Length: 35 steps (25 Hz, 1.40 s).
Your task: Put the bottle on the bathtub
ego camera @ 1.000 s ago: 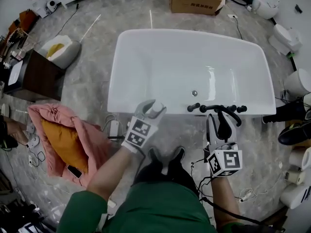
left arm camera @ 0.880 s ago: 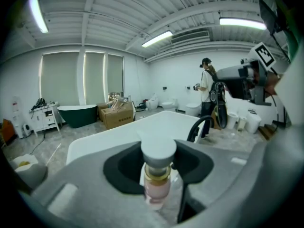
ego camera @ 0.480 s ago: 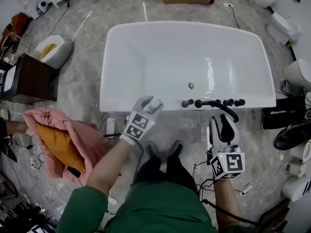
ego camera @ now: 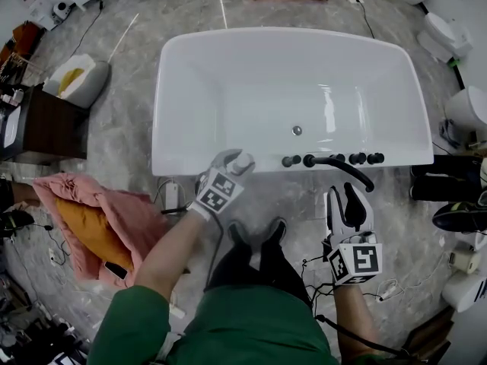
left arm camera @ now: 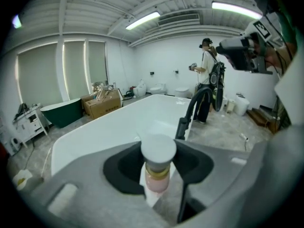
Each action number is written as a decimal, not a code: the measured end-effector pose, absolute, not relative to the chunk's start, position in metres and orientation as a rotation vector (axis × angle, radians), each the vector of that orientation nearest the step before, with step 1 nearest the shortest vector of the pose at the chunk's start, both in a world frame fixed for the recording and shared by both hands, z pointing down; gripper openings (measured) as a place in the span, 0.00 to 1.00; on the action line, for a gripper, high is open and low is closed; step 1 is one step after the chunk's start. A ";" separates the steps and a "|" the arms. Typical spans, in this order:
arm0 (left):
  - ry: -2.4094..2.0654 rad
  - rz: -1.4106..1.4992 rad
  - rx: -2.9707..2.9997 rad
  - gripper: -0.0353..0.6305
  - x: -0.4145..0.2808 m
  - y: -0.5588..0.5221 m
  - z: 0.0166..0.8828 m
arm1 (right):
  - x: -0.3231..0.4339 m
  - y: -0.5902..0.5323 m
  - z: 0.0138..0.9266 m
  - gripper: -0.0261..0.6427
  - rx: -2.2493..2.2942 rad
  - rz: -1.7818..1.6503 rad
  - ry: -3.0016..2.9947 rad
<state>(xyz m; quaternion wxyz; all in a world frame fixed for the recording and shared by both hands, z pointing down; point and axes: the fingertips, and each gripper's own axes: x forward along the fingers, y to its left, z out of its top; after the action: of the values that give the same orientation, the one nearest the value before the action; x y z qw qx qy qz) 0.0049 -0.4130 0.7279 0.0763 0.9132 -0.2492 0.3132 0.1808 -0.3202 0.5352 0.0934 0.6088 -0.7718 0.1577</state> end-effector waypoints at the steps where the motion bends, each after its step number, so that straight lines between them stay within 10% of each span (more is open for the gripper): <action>1: -0.733 0.949 2.744 0.30 0.006 -0.414 0.730 | 0.180 -0.321 0.536 0.24 1.803 0.471 -2.292; 23: -0.784 0.953 2.713 0.46 -0.020 -0.426 0.720 | 0.150 -0.336 0.532 0.24 1.749 0.471 -2.357; 35: -1.121 0.591 2.713 0.40 -0.054 -0.419 0.561 | 0.142 -0.339 0.481 0.24 1.791 0.377 -2.422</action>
<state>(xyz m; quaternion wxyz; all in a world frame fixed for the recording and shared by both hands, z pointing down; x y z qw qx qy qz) -0.0542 -0.4194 0.5608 0.0737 0.9035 -0.3734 0.1968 0.1420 -0.3392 0.4805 0.0530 0.5891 -0.7967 0.1239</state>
